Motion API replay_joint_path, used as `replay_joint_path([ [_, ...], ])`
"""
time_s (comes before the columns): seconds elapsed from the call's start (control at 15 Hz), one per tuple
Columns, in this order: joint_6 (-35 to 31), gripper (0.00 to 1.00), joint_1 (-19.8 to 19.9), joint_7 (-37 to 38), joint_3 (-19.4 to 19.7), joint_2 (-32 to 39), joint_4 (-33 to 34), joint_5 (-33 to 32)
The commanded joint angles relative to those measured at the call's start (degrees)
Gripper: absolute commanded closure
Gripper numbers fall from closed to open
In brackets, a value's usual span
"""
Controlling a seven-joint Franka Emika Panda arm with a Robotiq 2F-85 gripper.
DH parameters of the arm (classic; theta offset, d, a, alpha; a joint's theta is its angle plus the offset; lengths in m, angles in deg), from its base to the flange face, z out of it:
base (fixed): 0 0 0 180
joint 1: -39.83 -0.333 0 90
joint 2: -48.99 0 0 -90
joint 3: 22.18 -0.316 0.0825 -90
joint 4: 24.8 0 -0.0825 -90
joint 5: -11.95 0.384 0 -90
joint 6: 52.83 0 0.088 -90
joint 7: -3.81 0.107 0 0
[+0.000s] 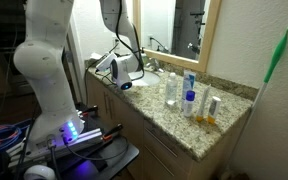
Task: Empty the liquid contents in the white object.
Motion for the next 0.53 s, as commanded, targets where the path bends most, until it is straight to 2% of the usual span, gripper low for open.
replay_joint_path([
  [0.0,1.15,0.89,-9.17,2.48,7.46,-2.89,-0.74,4.25],
  [0.13,-0.24,0.89,-11.92,7.74,9.66,-4.69,-1.17,8.48],
  [0.33,-2.75,0.89,-15.39,15.90,12.62,-12.17,-5.04,16.75],
  [0.47,-4.60,0.89,-17.05,22.58,13.55,-15.21,-5.43,18.76],
])
